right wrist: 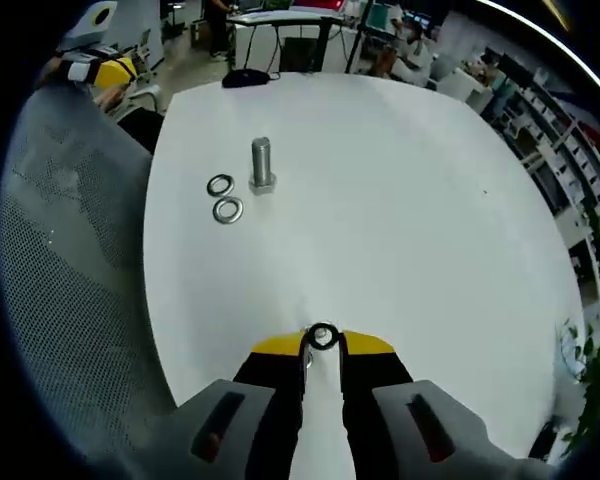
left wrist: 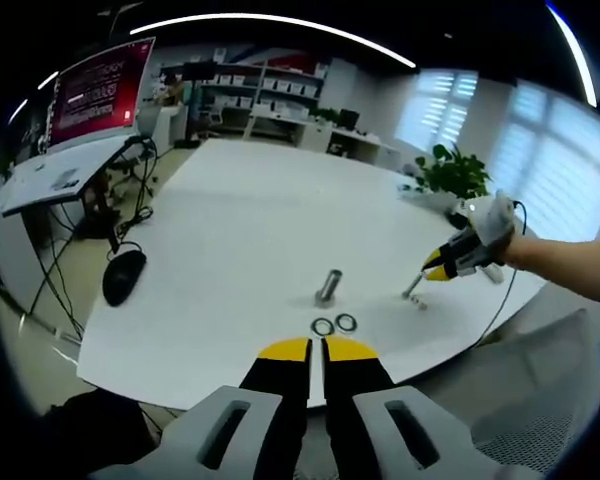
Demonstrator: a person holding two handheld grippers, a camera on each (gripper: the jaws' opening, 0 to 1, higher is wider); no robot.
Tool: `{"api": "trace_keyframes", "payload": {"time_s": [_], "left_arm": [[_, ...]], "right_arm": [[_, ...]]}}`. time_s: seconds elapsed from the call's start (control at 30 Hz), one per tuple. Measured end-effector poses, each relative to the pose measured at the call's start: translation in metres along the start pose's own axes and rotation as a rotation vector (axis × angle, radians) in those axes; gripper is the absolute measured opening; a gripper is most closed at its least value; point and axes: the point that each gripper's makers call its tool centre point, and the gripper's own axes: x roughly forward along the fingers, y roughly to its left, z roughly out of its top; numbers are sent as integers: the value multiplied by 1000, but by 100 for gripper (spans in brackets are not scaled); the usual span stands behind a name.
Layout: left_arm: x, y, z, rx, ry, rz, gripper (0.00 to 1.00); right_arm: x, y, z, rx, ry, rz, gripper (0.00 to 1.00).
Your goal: Place the washer onto the threaded stud by aligning its center hole with the stud, sliding it down to the base, and recovering from edge contact or off-axis alignment until the washer reaches the visible bottom stop.
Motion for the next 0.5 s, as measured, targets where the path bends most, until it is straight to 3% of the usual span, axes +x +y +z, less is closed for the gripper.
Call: {"api": "trace_keyframes", "payload": {"time_s": [0.5], "left_arm": [[0, 0, 0, 0, -1, 1, 1]], "right_arm": [[12, 2, -3, -8, 46, 23, 15]]}}
